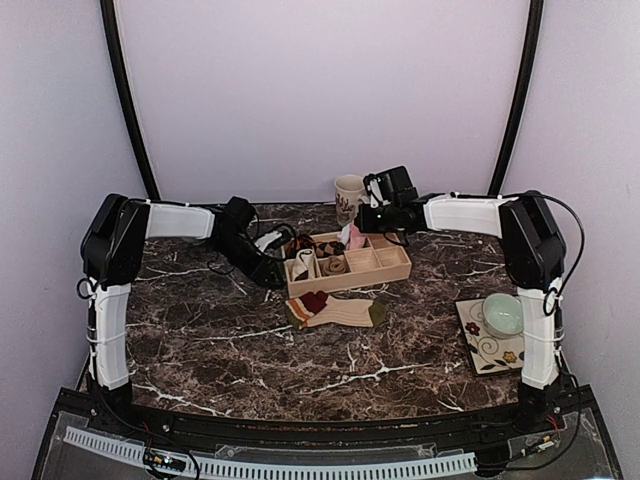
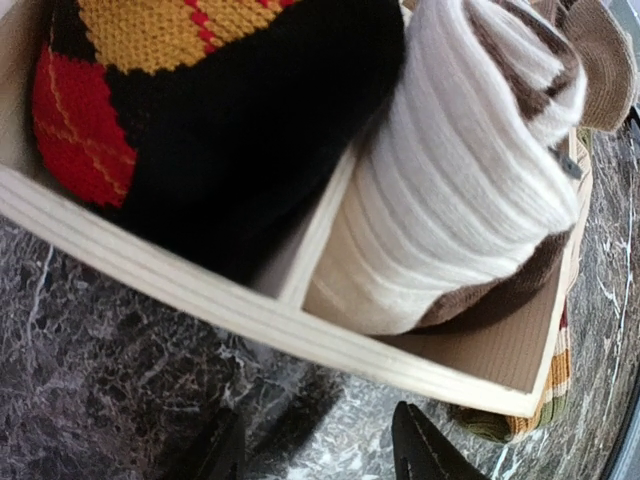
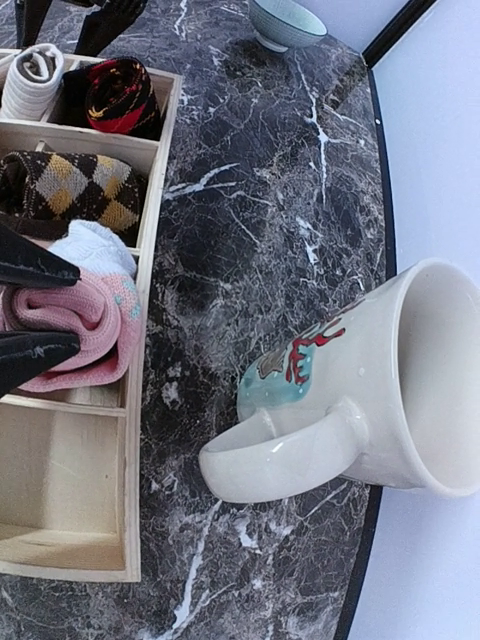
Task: Roll the socks
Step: Move the storage box to the center of the board.
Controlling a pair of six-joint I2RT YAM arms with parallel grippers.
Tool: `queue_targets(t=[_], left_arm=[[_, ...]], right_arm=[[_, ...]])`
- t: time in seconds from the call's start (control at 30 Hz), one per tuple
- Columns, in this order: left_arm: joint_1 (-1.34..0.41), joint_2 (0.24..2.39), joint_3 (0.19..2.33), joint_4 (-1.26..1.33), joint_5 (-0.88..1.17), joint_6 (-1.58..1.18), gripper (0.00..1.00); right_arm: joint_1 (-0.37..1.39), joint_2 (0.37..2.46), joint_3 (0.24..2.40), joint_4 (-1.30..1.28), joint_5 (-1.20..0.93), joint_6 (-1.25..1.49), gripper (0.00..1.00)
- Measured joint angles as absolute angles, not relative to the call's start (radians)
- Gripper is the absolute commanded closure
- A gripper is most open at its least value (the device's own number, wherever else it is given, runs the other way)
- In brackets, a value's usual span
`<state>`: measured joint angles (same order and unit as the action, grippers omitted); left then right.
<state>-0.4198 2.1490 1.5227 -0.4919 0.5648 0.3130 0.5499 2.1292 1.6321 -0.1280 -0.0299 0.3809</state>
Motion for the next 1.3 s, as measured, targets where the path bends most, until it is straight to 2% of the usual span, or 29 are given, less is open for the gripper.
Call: queue_targets(t=[0.17, 0.4, 0.5, 0.7, 0.87, 0.93, 0.97, 1.0, 1.03, 1.3], left_arm=[[-0.420, 2.174, 1.558, -0.485, 0.559, 0.313, 0.47], [-0.417, 2.222, 1.634, -0.502, 0.552, 0.313, 0.47], [-0.417, 2.260, 1.695, -0.501, 0.549, 0.310, 0.47], [-0.417, 2.312, 1.781, -0.506, 0.531, 0.305, 0.45], [-0.414, 2.313, 1.791, -0.532, 0.530, 0.308, 0.36], [-0.408, 2.308, 1.790, -0.548, 0.533, 0.313, 0.29], [-0.405, 2.302, 1.786, -0.561, 0.533, 0.314, 0.23], [-0.401, 2.292, 1.778, -0.572, 0.532, 0.315, 0.08], [-0.393, 2.277, 1.763, -0.587, 0.532, 0.319, 0.02], [-0.323, 2.006, 1.514, -0.659, 0.491, 0.381, 0.01]], right_arm=[[0.550, 2.130, 1.632, -0.127, -0.023, 0.375, 0.86], [0.551, 2.089, 1.579, -0.130, -0.015, 0.365, 0.43], [0.551, 2.048, 1.550, -0.147, -0.052, 0.365, 0.32], [0.542, 1.921, 1.486, -0.157, -0.111, 0.392, 0.25], [0.492, 1.806, 1.392, -0.163, -0.103, 0.421, 0.24], [0.462, 1.785, 1.349, -0.165, -0.084, 0.432, 0.24], [0.450, 1.779, 1.322, -0.166, -0.073, 0.436, 0.23], [0.436, 1.776, 1.296, -0.170, -0.064, 0.441, 0.23], [0.426, 1.776, 1.269, -0.175, -0.054, 0.445, 0.23], [0.406, 1.776, 1.135, -0.199, -0.031, 0.451, 0.25]])
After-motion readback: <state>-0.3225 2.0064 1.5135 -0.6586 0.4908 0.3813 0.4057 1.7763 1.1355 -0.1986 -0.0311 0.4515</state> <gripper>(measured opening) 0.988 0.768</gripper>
